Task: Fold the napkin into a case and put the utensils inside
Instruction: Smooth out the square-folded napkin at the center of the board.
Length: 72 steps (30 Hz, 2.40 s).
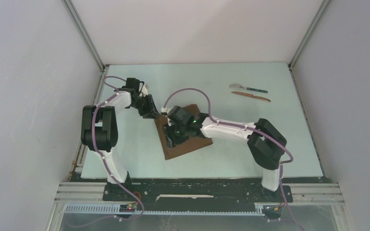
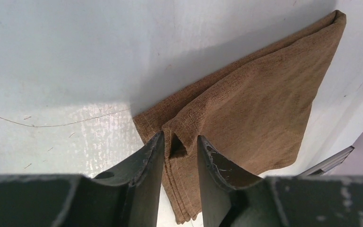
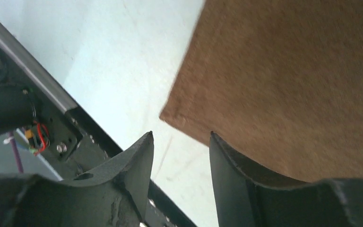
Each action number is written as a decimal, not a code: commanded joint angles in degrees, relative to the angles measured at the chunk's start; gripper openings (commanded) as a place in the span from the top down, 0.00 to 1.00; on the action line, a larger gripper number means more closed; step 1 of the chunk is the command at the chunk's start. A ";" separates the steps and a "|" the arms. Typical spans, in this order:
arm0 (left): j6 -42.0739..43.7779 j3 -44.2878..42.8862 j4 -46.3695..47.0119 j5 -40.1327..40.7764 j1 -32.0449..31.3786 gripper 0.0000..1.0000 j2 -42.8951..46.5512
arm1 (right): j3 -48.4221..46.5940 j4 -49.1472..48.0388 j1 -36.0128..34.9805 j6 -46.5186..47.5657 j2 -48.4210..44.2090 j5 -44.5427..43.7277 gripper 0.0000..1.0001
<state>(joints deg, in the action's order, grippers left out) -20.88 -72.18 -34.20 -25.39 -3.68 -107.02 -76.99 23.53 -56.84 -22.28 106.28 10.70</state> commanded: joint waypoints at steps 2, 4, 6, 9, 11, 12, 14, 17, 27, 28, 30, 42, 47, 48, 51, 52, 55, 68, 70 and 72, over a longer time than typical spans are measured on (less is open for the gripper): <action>1.11 -2.09 -0.01 1.17 0.10 0.63 -0.29 | -11.58 8.94 -5.51 2.28 7.40 -12.91 0.50; 0.71 -2.09 0.34 0.95 0.11 0.63 -0.29 | -14.55 11.11 -7.45 1.63 9.79 -15.18 0.50; 0.38 -1.96 0.58 0.80 0.14 0.63 -0.21 | -17.92 13.55 -8.57 1.02 12.35 -16.49 0.50; 0.15 -1.84 0.69 0.68 0.14 0.63 0.00 | -22.26 17.94 -9.76 0.45 15.57 -19.38 0.50; -0.03 -1.61 0.79 0.62 0.15 0.63 0.31 | -23.15 18.97 -10.18 0.78 16.46 -19.81 0.49; -0.09 -1.56 0.87 0.58 0.13 0.63 0.40 | -23.20 18.99 -10.28 0.82 16.63 -19.73 0.49; -0.28 -1.53 0.97 0.35 0.15 0.63 0.45 | -23.37 19.27 -10.33 0.84 17.27 -19.27 0.50; -0.45 -1.49 1.06 0.00 0.17 0.63 0.52 | -24.33 20.31 -10.52 0.87 18.36 -19.07 0.53; -0.72 -1.03 1.67 -0.39 0.19 0.63 1.26 | -26.20 20.97 -10.79 1.50 20.36 -18.55 0.52; -0.78 -1.03 1.67 -0.45 0.17 0.63 1.22 | -26.31 21.01 -10.91 1.57 20.48 -18.59 0.52; -0.81 -1.03 1.75 -0.45 0.24 0.63 1.27 | -26.64 21.07 -10.90 1.70 20.84 -18.57 0.52; -0.86 -0.94 1.82 -0.50 0.55 0.63 1.47 | -27.17 21.51 -10.84 2.18 22.95 -19.68 0.58; -0.99 -0.93 1.94 -0.45 0.95 0.63 1.60 | -27.13 21.55 -11.09 2.32 23.51 -19.87 0.56; -1.00 -0.86 1.94 -0.45 1.15 0.63 1.68 | -27.08 21.63 -11.17 2.29 23.72 -20.11 0.56; -1.16 -0.65 2.13 -0.59 1.74 0.63 1.98 | -27.08 21.91 -11.19 2.20 24.66 -20.28 0.68; -1.20 -0.60 2.24 -0.69 1.91 0.63 2.18 | -27.10 21.97 -11.20 2.22 24.82 -20.28 0.73; -1.42 -0.35 2.51 -1.15 2.18 0.63 2.22 | -26.82 21.59 -11.20 2.19 24.18 -20.53 0.81; -1.88 0.03 3.06 -1.75 2.19 0.54 2.13 | -25.83 20.20 -10.82 2.10 17.10 -20.91 1.00; -1.88 0.11 3.08 -1.85 2.19 0.52 2.01 | -24.83 19.62 -10.76 2.23 15.67 -20.30 1.00; -1.97 0.20 3.16 -1.94 2.19 0.50 2.07 | -23.78 18.99 -10.75 2.38 14.82 -19.27 1.00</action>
<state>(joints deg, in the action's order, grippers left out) -22.46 -72.12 -32.23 -25.93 -1.63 -107.35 -102.00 44.03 -67.59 -20.60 126.91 -8.43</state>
